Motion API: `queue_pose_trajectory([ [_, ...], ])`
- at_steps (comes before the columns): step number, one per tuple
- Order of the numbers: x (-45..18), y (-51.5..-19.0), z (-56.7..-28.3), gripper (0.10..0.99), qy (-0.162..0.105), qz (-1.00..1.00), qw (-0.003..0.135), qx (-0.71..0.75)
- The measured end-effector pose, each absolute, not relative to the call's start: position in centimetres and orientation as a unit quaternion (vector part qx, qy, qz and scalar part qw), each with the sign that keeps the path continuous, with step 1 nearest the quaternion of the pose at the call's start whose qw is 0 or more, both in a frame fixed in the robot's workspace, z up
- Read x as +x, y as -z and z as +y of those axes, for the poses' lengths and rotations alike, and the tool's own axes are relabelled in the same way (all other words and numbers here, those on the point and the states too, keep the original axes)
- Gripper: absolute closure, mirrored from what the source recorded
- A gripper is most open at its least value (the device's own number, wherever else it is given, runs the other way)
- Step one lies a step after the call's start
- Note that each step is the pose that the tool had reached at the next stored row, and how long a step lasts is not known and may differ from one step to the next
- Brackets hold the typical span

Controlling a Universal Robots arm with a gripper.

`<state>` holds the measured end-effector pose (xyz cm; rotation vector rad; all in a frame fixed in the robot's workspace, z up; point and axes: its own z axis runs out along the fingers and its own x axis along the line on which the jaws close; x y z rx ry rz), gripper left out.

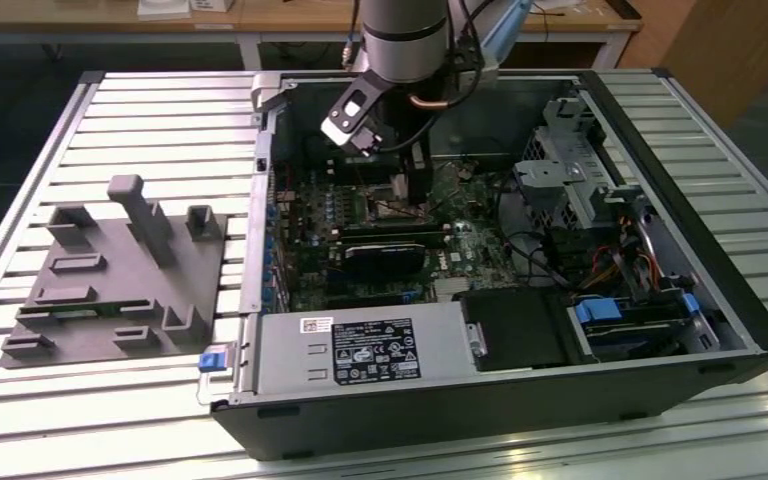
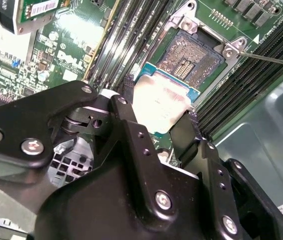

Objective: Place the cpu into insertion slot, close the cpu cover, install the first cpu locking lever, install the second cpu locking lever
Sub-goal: 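Place the cpu into insertion slot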

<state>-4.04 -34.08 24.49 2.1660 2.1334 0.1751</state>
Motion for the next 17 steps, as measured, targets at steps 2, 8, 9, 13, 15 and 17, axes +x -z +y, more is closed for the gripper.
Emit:
queue_pose_trajectory([
  [2,-4.1,-24.3,-34.0,0.545,-0.057,0.700,0.048,0.711],
  [8,-4.3,-23.7,-33.7,0.545,-0.057,0.700,0.048,0.711],
  [9,-4.4,-23.6,-33.7,0.545,-0.057,0.700,0.048,0.711],
  [13,-4.5,-23.4,-33.3,0.545,-0.057,0.700,0.048,0.711],
  [15,-4.5,-23.2,-33.2,0.545,-0.057,0.700,0.048,0.711],
  [17,-4.6,-23.1,-33.1,0.545,-0.057,0.700,0.048,0.711],
])
